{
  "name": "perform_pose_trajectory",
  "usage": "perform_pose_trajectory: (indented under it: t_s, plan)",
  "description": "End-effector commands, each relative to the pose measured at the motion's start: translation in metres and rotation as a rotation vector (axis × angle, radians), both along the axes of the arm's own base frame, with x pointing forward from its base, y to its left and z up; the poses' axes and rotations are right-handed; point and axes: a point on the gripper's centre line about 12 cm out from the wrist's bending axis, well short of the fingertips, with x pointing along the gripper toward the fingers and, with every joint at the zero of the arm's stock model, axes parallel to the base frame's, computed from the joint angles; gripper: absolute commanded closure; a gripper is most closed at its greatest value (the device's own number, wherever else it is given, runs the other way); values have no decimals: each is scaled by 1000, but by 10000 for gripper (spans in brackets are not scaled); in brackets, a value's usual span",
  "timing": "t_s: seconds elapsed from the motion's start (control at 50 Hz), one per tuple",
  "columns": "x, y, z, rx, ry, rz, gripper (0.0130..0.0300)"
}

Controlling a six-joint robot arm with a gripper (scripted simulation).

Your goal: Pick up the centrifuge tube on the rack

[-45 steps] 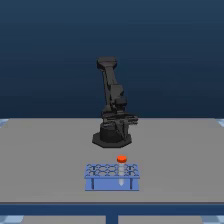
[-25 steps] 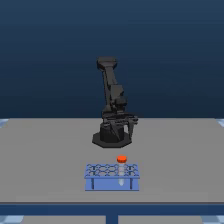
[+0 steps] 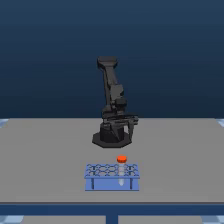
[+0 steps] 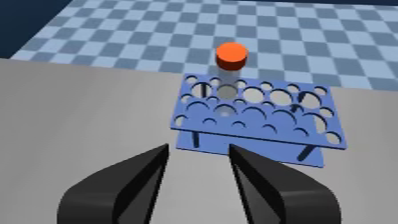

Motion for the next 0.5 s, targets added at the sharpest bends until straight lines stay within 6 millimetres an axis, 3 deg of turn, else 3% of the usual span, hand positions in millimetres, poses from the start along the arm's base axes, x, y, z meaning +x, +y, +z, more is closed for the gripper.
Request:
perform_pose_trajectory:
  t_s: [0.02, 0.3, 0.5]
  plan:
    - [4, 0, 1, -5, -4, -3, 130]
    - [21, -1, 4, -10, -1, -23, 130]
    - [44, -1, 7, -16, 4, -49, 130]
